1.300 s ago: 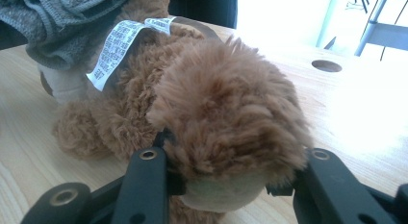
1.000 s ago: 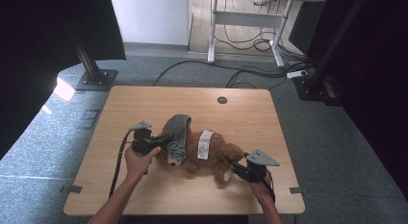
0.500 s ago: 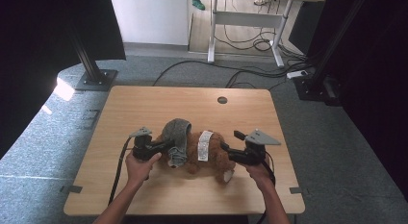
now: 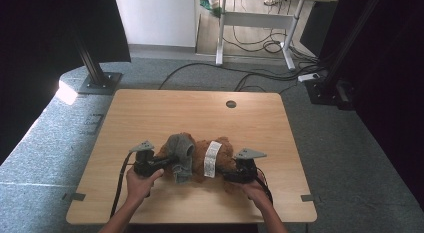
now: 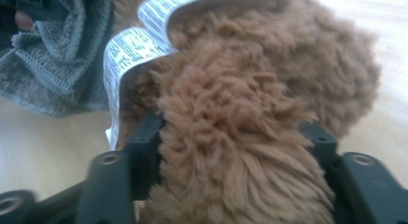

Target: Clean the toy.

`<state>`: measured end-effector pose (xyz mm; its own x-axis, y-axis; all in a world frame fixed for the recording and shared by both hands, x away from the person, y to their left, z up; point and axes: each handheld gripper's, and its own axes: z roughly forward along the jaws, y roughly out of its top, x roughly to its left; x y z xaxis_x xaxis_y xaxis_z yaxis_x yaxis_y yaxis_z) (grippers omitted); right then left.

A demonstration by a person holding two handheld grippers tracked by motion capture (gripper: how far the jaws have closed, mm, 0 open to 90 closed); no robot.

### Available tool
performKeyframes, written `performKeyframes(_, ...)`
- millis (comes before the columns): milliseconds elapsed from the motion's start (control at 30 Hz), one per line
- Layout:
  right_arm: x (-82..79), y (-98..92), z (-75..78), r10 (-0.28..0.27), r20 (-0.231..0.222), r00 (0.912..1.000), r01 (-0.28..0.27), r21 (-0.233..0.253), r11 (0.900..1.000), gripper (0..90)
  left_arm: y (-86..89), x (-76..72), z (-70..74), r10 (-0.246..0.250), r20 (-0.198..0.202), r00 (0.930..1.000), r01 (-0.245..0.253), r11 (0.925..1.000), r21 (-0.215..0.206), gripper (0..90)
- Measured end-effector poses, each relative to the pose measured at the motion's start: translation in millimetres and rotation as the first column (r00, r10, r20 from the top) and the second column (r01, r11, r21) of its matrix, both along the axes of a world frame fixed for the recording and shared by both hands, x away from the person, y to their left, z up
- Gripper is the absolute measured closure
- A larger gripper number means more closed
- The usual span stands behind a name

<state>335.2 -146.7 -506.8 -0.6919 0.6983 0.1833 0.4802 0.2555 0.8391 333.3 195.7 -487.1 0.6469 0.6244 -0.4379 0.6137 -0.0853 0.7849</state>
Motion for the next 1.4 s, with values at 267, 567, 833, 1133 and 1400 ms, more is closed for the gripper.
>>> performKeyframes(267, -23.9, 6.7, -11.3, -0.032, 0.074, 0.9968, 0.037, -0.066, 0.997, 56.1, -1.7, -9.0, -10.5, -0.005, 0.013, 0.9999, 0.005, 0.9999, 0.016, 82.9)
performKeyframes(567, -9.3, 6.7, -15.8, -0.116, 0.143, 0.983, 0.13, -0.093, 0.987, 57.6, -28.8, 15.9, -22.3, -0.002, 0.005, 1.0, 0.002, 0.9976, 0.07, 83.1)
performKeyframes(833, 9.9, -1.9, -17.8, -0.121, 0.176, 0.9769, 0.137, -0.079, 0.987, 59.9, -41.8, 24.1, -14.4, -0.008, 0.024, 0.9997, 0.005, 0.995, 0.099, 83.0)
performKeyframes(1133, -5.0, -0.4, -20.6, -0.024, 0.265, 0.9639, 0.062, -0.136, 0.989, 60.6, 1.8, 13.0, 38.1, 0.064, 0.118, 0.9909, -0.061, 0.9978, -0.027, 83.0)
performKeyframes(1400, -11.5, -1.2, -23.6, 0.01, 0.264, 0.9644, 0.027, -0.134, 0.991, 59.1, -0.9, 41.5, 51.7, 0.091, 0.061, 0.994, -0.088, 0.9951, -0.043, 82.7)
